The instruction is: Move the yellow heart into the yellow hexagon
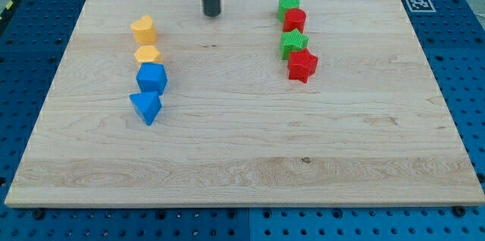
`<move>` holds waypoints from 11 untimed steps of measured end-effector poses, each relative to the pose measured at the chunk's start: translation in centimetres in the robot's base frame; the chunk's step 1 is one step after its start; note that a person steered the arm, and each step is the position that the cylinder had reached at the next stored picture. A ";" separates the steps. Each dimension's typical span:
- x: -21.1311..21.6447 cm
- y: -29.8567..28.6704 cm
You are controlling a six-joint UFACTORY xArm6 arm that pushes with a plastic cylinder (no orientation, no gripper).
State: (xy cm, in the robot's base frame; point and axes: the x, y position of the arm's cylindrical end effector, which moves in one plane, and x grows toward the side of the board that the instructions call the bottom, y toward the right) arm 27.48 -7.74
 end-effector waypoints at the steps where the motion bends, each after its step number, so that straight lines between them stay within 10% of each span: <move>1: 0.0 -4.0; 7: 7.5 -15.1; 11: 11.6 -9.2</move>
